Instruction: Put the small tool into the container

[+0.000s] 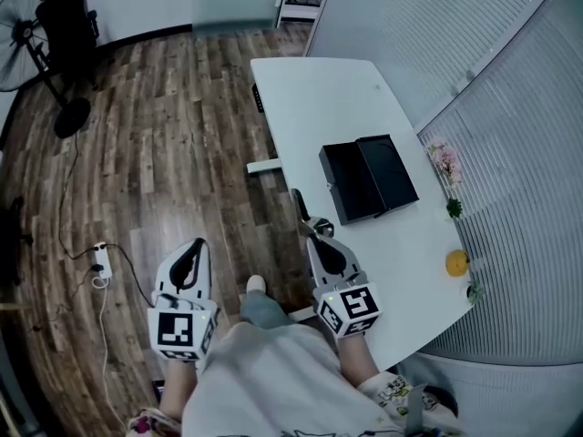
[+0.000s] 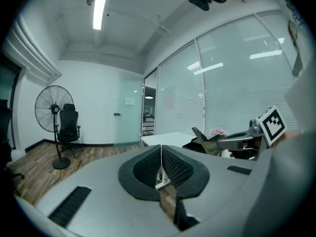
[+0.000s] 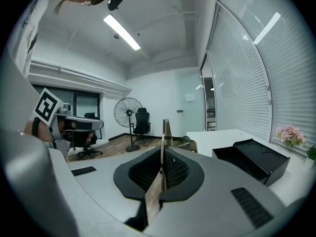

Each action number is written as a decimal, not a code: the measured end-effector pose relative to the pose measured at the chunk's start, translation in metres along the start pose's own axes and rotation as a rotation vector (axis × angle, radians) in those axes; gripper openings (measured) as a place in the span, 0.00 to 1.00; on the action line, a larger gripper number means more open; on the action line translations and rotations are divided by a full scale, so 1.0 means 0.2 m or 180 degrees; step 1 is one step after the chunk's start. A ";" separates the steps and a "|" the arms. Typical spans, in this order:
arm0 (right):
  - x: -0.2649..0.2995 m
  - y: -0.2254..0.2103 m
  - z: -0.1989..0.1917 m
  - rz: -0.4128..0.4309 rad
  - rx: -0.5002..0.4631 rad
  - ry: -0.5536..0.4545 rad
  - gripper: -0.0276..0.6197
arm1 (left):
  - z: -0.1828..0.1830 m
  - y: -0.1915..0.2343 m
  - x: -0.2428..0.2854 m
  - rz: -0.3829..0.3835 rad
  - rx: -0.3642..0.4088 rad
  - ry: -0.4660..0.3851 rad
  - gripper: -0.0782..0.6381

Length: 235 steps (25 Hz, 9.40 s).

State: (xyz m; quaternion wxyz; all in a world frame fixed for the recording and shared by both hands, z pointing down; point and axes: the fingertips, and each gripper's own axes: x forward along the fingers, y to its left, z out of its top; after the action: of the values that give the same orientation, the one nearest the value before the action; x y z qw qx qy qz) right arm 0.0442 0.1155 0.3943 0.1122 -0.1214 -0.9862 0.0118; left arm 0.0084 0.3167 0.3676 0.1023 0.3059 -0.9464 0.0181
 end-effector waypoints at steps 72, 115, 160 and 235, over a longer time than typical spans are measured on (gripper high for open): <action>0.20 -1.23 0.02 -0.3428 0.1036 0.0178 0.05 | 0.28 -1.01 2.11 -0.4030 0.0811 0.0429 0.12; 0.49 -1.29 -0.37 -0.1839 0.1730 0.0964 0.05 | 0.01 -1.11 2.09 -0.4158 0.1002 0.0751 0.12; 0.62 -1.35 -0.62 -0.1255 0.2133 0.1586 0.06 | -0.06 -1.05 2.16 -0.4058 0.0981 0.0841 0.12; -0.12 -1.20 0.12 -0.3160 0.0828 -0.0279 0.05 | 0.30 -1.34 1.75 -0.4485 0.0819 0.0190 0.12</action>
State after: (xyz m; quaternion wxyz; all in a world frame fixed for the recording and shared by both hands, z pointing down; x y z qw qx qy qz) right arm 0.0036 -0.1232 0.3778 0.0770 0.3769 -0.9191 0.0848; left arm -0.1238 -0.1094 0.3727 0.0786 0.8533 -0.5110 0.0676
